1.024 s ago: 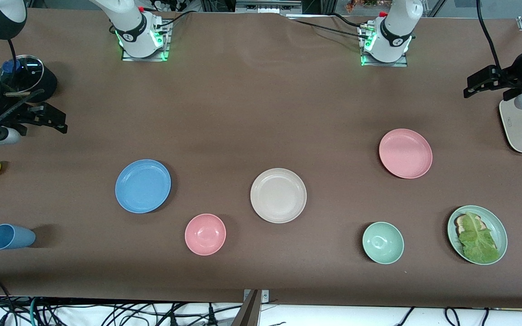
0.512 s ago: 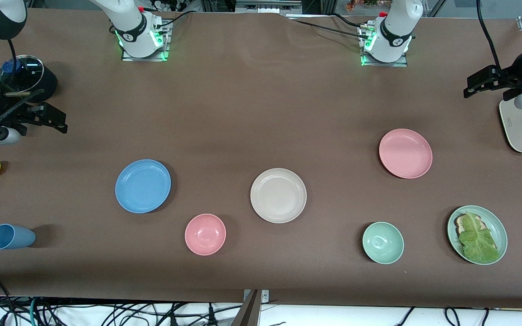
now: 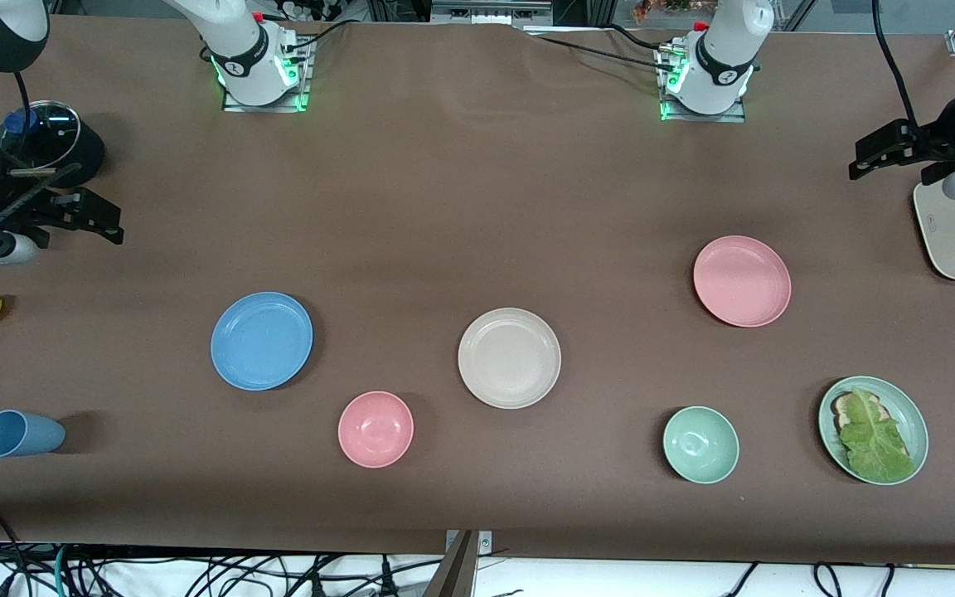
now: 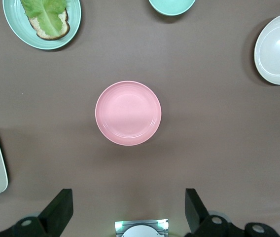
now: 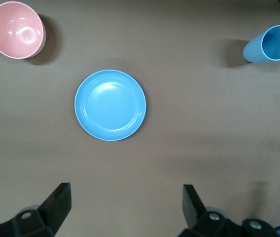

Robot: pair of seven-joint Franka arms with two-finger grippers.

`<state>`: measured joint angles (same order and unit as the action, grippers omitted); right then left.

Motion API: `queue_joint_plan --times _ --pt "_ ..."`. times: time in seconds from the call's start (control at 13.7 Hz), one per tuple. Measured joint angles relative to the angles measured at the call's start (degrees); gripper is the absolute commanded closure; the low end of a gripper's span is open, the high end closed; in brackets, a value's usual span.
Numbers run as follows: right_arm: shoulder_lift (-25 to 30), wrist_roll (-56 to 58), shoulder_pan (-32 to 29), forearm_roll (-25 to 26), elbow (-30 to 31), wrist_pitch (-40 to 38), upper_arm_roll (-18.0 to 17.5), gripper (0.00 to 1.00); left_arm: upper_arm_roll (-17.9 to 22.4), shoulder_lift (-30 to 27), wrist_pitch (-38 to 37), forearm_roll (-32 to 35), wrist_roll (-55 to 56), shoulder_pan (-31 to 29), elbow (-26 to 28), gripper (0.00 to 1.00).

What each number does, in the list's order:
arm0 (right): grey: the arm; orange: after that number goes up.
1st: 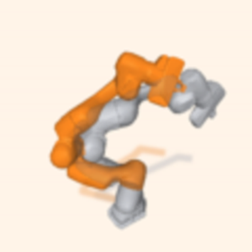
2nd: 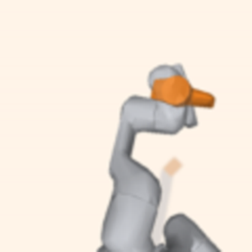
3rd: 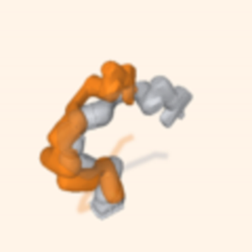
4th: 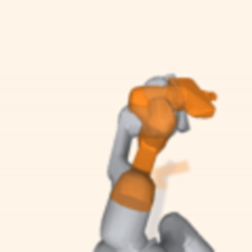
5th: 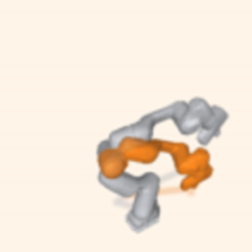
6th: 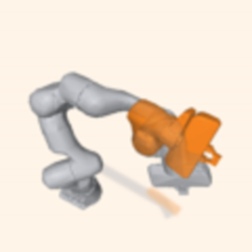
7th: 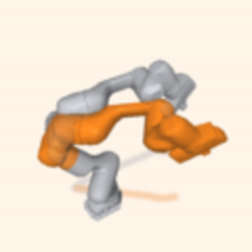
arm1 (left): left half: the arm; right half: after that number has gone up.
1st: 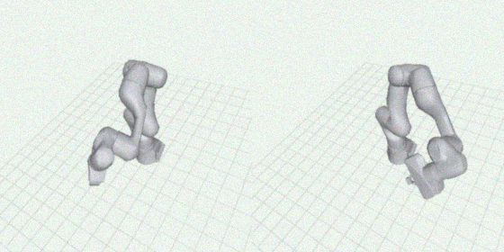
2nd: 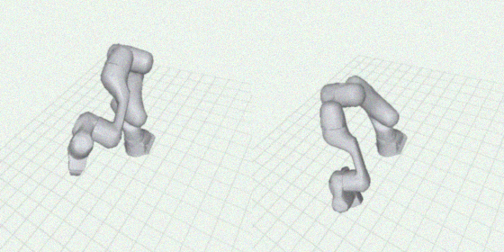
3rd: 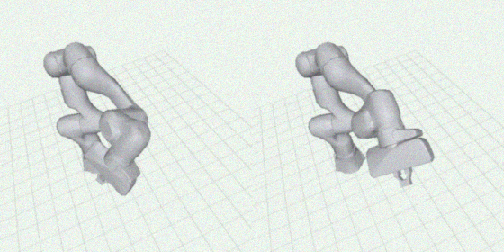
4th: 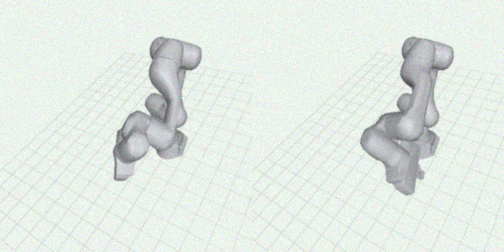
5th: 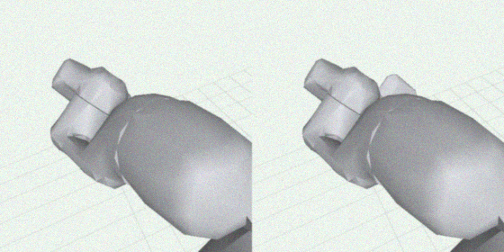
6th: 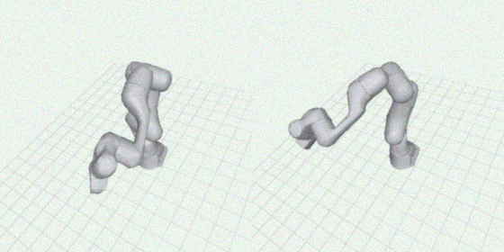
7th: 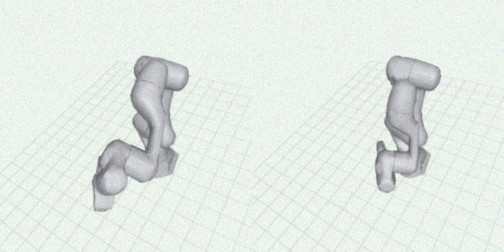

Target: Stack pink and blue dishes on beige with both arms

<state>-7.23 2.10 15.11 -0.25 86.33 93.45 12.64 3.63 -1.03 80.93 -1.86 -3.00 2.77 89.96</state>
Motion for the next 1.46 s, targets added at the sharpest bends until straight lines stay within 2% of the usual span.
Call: queue_joint_plan --times 1.46 --pt "0.00 0.00 -0.01 0.00 0.00 0.00 0.03 0.00 0.00 0.76 0.10 0.00 -0.53 0.00 -0.97 0.00"
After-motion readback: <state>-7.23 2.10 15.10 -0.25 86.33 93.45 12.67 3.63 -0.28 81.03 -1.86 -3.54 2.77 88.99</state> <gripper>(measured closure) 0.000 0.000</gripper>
